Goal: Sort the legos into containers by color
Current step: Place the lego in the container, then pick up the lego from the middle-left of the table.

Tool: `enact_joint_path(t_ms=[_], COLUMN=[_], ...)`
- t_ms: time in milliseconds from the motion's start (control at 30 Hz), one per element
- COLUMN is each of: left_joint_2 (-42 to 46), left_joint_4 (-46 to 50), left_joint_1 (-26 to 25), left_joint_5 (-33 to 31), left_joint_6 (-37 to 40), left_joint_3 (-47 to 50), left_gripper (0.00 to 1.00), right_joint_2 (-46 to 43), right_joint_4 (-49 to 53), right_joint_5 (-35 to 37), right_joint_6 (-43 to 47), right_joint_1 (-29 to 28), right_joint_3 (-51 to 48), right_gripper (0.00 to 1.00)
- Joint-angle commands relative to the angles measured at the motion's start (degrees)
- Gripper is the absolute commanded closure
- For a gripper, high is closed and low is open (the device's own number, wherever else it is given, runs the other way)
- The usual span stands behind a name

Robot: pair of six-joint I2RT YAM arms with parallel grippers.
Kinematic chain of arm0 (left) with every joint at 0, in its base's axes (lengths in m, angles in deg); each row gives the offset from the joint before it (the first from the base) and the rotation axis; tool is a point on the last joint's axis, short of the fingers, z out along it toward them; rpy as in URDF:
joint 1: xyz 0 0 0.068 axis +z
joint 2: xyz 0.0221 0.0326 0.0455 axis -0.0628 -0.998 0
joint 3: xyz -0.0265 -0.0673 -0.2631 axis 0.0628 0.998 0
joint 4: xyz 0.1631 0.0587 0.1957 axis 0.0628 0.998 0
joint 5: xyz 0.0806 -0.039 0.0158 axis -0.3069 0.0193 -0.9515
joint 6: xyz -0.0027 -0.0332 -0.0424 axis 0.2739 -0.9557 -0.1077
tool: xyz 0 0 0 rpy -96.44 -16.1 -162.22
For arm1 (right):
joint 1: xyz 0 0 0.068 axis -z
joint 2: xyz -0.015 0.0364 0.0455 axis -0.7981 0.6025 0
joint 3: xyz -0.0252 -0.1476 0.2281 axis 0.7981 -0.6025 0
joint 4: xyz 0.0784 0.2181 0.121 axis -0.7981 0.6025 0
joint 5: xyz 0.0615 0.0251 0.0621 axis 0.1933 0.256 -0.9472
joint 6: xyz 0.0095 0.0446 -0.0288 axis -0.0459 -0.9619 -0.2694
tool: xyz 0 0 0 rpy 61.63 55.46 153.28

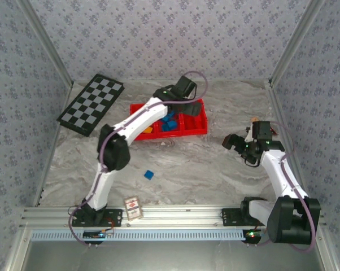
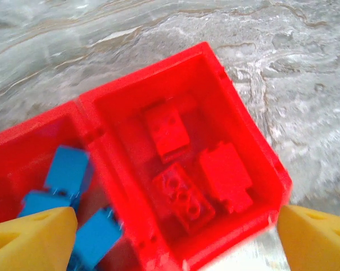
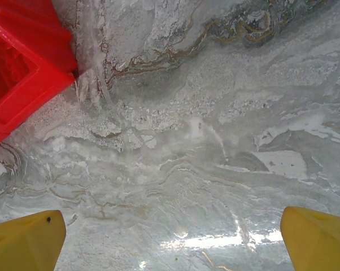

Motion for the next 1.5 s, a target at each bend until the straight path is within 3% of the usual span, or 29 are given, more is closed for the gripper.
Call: enact_joint_path(t_ms=[0, 267, 600, 833, 1467], left_joint_2=[10.00, 28.27, 44.63, 41.56, 28.36], left_joint_4=[-1.47, -0.38, 8.45, 9.35, -0.34], left_joint_1=[0.02, 0.02, -1.66, -5.71, -5.83], left_joint_5=[-1.76, 1.93, 4.82, 5.58, 9.58], left_joint_6=[1.26, 0.05, -2.55, -2.76, -3.66], left_joint_3=[10.25, 36.62, 55.75, 61.13, 66.59], left_gripper=[0.01, 0.00, 0.00, 0.03, 0.29], right_joint_2=[0.52, 3.43, 5.80, 6.58, 3.78], right_joint_4=[0.06, -2.35, -5.74, -5.11, -1.98], right_joint_5=[-0.61, -1.90, -1.66, 0.17, 2.73], right_joint_6=[-0.05, 0.33, -2.20, -3.03, -3.04], right_joint_1=[-0.35, -0.37, -2.16, -5.41, -6.94], right_joint_3=[0.96, 1.48, 2.34, 4.53, 5.26], right_gripper=[0.00, 0.00, 0.00, 0.00, 0.00])
